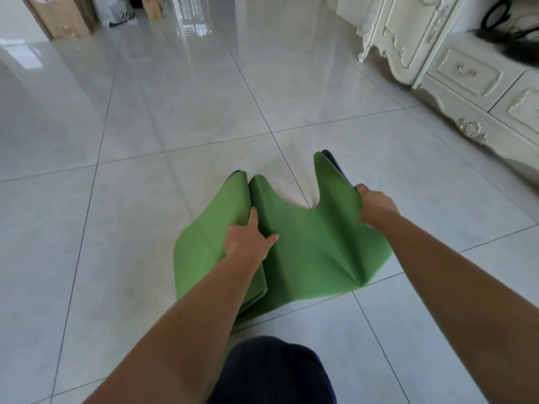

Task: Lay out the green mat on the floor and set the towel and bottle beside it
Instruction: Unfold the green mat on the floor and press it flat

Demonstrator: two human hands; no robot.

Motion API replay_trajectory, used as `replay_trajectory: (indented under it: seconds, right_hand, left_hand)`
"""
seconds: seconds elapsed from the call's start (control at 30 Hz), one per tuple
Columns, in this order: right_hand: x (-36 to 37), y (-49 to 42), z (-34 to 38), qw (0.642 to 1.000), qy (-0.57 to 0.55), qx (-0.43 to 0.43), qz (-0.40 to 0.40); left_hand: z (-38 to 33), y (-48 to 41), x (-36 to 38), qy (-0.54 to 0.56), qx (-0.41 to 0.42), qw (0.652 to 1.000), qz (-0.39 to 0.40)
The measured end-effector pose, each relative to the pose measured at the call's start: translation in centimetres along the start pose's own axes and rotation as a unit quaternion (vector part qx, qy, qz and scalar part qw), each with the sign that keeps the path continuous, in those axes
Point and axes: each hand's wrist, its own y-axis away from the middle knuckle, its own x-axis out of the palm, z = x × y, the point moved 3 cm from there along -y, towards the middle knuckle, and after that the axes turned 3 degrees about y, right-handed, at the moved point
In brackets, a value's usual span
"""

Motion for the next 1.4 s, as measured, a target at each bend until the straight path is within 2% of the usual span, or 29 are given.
replay_trajectory:
  seconds: [0.17,0.3,0.37,0.53,0.67,0.9,1.03,1.17,1.3,1.4]
  right_hand:
    - [0.0,-0.1,0.1,0.996,0.081,-0.021,-0.038]
    - [-0.1,0.0,-0.6,0.95,0.278,-0.045,-0.132]
    - [-0.3,0.0,-1.0,0.934,0.324,-0.034,-0.148]
    - [-1.1,-0.4,-1.3,0.955,0.269,0.023,-0.126]
    - [-0.7,0.0,0.2,0.962,0.263,0.015,-0.078]
    - [2.0,1.6,9.1,0.985,0.138,-0.103,-0.004]
    - [3.2,4.1,17.0,0.985,-0.038,-0.156,0.059]
    - [3.2,6.5,24.4,0.957,-0.19,-0.196,0.101]
    - [4.4,8.8,30.8,0.893,-0.356,-0.105,0.253]
    - [5.3,10.1,34.8,0.882,-0.385,-0.088,0.255]
  left_hand:
    - [0.5,-0.1,-0.4,0.008,-0.007,1.0,-0.001]
    - [0.6,-0.1,-0.4,0.003,-0.004,1.0,-0.001]
    - [0.6,-0.2,-0.3,0.013,-0.005,1.0,0.002]
    - [0.8,-0.2,-0.2,0.031,0.0,1.0,-0.003]
    - [0.9,-0.2,-0.3,0.043,0.006,0.999,-0.006]
    - [2.6,0.6,-1.9,0.076,0.003,0.997,-0.007]
    - [5.2,1.6,-3.9,0.093,-0.012,0.996,-0.01]
    - [9.0,2.1,-5.5,0.094,-0.064,0.993,-0.041]
    - [13.0,3.0,-6.8,0.143,-0.147,0.978,-0.048]
    - [16.1,3.7,-7.8,0.181,-0.164,0.968,-0.065]
